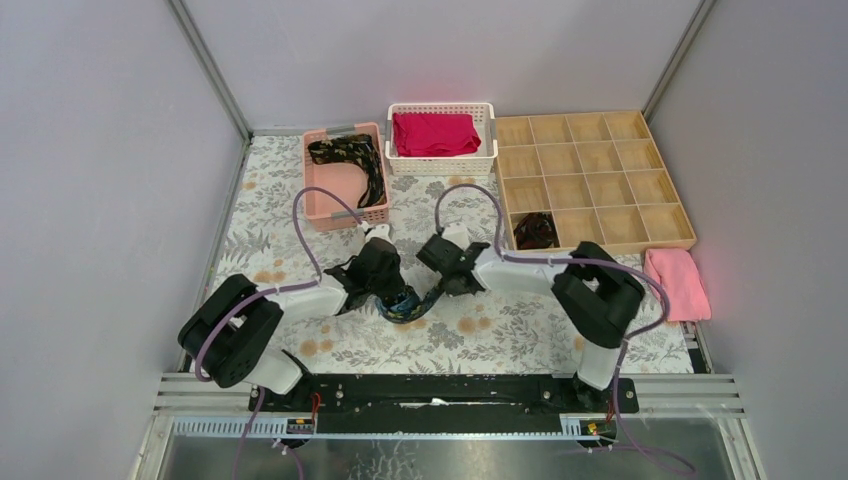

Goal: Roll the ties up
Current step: Roll the tie at the center of the board.

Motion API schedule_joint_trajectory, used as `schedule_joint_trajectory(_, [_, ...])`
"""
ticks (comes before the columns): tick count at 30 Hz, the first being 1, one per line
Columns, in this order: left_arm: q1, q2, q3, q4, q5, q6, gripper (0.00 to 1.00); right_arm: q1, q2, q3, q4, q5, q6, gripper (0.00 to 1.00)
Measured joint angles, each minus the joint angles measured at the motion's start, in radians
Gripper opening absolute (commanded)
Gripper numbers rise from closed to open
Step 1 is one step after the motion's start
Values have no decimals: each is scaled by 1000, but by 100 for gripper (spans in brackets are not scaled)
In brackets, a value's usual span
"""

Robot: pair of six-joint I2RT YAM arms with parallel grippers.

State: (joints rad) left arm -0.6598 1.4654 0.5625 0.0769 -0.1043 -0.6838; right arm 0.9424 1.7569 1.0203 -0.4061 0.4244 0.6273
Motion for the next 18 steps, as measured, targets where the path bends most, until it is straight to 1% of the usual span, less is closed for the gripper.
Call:
schedule_joint_trajectory(5, [0, -3, -19, 37, 37, -15, 0, -12, 187, 231, 32, -2, -82, 2])
schedule_joint_trajectory(9, [0, -49, -42, 28, 46, -18, 0, -25, 311, 399, 80, -57, -140, 1])
schedule_joint_trajectory(10, [0, -82, -51, 23, 46, -17, 0, -30, 329, 426, 87, -84, -154, 1])
schedule_joint_trajectory(14, [0, -132, -55, 22, 55, -17, 0, -47, 393, 519, 114, -227, -206, 1])
schedule_joint_trajectory(18, [0, -151, -55, 23, 60, -17, 0, -58, 404, 525, 154, -373, -246, 1])
